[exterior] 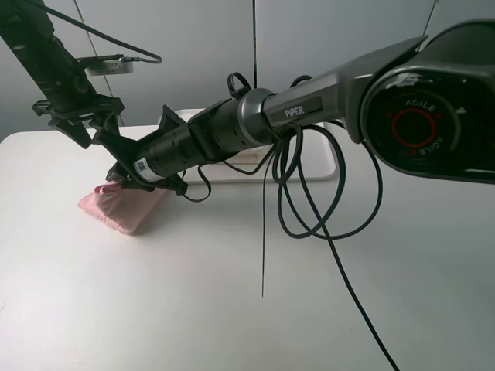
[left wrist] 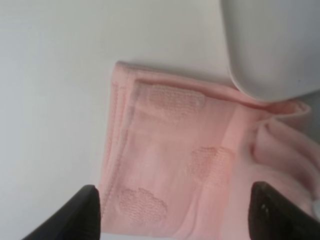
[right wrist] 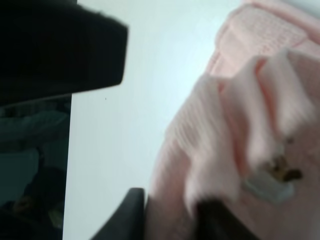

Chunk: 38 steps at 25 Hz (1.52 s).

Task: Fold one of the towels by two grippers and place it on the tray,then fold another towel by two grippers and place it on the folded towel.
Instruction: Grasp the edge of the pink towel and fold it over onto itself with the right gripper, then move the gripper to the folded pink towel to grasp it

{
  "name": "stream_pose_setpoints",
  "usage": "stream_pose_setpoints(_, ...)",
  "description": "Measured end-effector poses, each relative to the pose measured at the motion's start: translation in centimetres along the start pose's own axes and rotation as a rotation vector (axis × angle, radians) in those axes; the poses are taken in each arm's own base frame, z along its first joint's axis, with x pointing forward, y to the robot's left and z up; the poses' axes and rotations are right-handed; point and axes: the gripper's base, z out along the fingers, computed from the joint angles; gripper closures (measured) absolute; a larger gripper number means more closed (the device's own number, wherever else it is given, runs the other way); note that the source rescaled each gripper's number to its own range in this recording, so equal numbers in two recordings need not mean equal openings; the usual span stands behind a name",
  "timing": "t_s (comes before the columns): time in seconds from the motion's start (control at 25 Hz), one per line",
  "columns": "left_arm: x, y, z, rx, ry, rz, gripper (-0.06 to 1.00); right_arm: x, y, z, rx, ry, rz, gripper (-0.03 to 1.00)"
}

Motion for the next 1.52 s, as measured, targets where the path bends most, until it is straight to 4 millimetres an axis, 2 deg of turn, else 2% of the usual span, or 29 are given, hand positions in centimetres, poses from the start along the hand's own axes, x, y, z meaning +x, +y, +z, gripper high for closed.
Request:
stream_pose_setpoints(0.12, 0.0, 0.0, 0.0, 0.002, -0.001, 0.005, 0.15, 0.1, 0.2, 0.1, -0.011, -0.011, 0.001, 0.41)
stream_pose_setpoints(0.2, 0.0, -0.1, 0.0, 0.006, -0.001, 0.004, 0.15, 0.1, 0.3, 0.1, -0.014, -0.017, -0.003, 0.32)
stream_pose_setpoints(0.28, 0.0, -0.1, 0.0, 0.008, -0.002, 0.005, 0.15, 0.2, 0.3, 0.1, -0.013, -0.007, -0.028, 0.28)
stream_pose_setpoints(0.48, 0.0, -0.1, 0.0, 0.008, -0.002, 0.006, 0.15, -0.6, -0.5, -0.6, 0.0, 0.05, -0.097, 0.28)
stream_pose_setpoints(0.68, 0.0, -0.1, 0.0, 0.01, -0.002, 0.005, 0.15, -2.2, -2.4, -1.9, 0.066, 0.106, -0.041, 0.28)
stream_pose_setpoints(0.8, 0.0, -0.2, 0.0, 0.016, -0.003, 0.002, 0.15, -2.2, -3.5, -2.2, 0.17, 0.132, -0.045, 0.28)
stream_pose_setpoints(0.96, -0.1, -0.1, 0.0, 0.015, -0.011, 0.004, 0.15, -2.3, -3.9, -2.4, 0.217, 0.134, -0.048, 0.28)
stream_pose_setpoints(1.36, -0.2, -0.2, 0.0, 0.016, -0.02, 0.009, 0.15, -2.0, -5.1, -1.3, 0.22, 0.141, 0.026, 0.28)
stream_pose_setpoints(1.52, -0.2, -0.2, 0.0, 0.018, -0.025, 0.013, 0.15, -2.3, -4.8, -1.3, 0.209, 0.123, 0.025, 0.28)
